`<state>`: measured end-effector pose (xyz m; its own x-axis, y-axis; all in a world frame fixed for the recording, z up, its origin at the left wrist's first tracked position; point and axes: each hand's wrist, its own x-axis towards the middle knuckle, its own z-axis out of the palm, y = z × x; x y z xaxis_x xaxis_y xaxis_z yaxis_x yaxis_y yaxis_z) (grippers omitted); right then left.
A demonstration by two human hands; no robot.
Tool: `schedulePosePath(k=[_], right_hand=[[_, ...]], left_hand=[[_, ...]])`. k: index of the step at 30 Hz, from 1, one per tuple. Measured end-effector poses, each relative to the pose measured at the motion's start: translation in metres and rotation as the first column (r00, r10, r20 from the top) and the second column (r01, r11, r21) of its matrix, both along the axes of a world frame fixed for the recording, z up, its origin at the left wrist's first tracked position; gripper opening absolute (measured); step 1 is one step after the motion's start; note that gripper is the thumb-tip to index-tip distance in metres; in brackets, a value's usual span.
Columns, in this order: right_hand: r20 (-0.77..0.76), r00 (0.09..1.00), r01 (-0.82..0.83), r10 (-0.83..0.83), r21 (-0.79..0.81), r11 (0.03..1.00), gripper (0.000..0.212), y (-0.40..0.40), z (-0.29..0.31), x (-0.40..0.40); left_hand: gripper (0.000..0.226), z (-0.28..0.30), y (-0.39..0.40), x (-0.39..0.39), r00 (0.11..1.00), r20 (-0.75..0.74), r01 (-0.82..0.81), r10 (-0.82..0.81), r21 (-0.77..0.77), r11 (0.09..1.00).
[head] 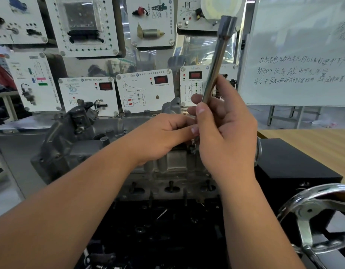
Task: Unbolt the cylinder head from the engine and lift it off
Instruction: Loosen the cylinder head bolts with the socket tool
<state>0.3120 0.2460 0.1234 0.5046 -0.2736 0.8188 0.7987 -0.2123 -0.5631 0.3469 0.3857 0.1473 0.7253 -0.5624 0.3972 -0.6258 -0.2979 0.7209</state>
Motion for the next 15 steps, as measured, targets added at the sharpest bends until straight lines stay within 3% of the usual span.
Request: schedulePosePath(k=[6,11,15], right_hand=[[0.046,0.998,0.037,-0.038,0.018,0.999,0.05,0.0039,0.0014,-0.001],[0.067,0.995,0.078,-0.076,-0.029,0.996,0.04,0.0023,-0.0025,0.002],[0.07,0.995,0.079,-0.077,-0.025,0.997,0.05,0.0038,-0.0021,0.0004]], left_hand=[[0.04,-0.0013,-0.0007,0.0003,1.0,0.012,-0.024,0.024,-0.011,1.0],[0.02,-0.0003,0.0009,0.001,1.0,-0.017,0.017,-0.017,-0.015,1.0],[0.026,0.0005,0.0007,0.0005,1.0,-0.012,0.024,-0.025,-0.03,0.999]])
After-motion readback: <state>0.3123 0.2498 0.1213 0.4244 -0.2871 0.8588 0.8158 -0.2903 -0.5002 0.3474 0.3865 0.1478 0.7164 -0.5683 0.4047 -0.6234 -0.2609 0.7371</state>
